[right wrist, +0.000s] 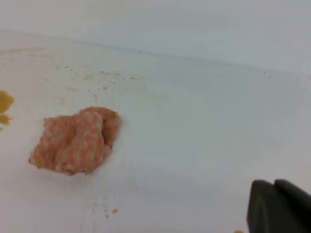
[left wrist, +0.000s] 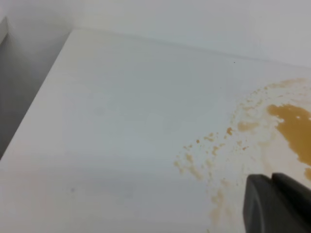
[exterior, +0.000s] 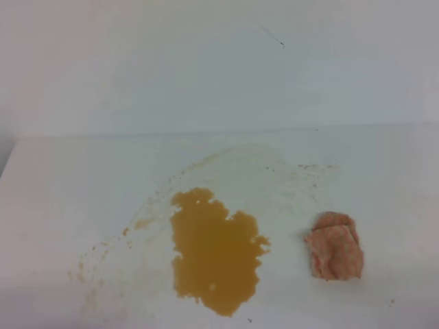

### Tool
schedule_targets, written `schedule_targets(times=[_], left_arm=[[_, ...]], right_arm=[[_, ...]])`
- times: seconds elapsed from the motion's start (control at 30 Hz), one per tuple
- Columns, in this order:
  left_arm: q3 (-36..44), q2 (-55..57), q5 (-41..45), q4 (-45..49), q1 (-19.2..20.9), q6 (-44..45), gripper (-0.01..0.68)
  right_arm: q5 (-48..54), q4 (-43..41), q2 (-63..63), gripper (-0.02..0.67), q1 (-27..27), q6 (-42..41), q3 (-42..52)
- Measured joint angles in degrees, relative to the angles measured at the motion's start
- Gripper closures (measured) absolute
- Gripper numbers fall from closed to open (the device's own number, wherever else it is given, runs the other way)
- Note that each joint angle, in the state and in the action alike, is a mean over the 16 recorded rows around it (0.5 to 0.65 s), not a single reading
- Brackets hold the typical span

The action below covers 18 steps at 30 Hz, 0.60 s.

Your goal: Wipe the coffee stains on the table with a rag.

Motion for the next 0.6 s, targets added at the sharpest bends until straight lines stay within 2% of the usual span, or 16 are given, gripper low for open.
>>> schedule_targets(times=[0.6], left_arm=[[0.0,0.0,-0.1,0.0,0.0,0.0,0.675]], right_arm=[[0.1,-2.5,0.1,0.652,0.0,0.0,-0.1]])
